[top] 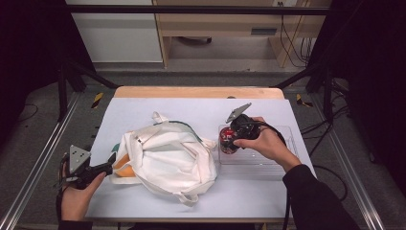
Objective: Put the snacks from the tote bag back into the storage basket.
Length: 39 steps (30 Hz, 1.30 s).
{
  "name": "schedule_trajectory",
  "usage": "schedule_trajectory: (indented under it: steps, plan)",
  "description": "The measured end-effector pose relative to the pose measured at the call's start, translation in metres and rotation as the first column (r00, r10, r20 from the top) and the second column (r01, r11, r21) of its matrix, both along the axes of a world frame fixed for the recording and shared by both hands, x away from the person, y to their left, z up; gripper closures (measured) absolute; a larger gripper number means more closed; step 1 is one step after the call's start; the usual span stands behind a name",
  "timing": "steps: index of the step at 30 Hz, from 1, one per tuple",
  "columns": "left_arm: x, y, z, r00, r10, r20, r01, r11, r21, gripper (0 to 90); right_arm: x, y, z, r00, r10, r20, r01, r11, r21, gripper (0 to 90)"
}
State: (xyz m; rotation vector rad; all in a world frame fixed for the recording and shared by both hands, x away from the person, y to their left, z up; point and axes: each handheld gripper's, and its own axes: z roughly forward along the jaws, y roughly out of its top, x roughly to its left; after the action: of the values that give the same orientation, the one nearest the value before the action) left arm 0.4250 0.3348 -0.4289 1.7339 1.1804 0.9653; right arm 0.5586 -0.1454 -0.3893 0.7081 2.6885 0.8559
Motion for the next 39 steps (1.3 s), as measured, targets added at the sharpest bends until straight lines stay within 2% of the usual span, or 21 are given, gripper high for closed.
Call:
schedule_trajectory:
  steps: [39]
  plan:
    - [0.0,0.0,0.001,1.0,-0.002,0.002,0.002,1.0,0.001,9.1,0.004,-0.001,-0.021,0.9992,-0.013,-0.038,0.012,0.9999,-0.01,25.7]
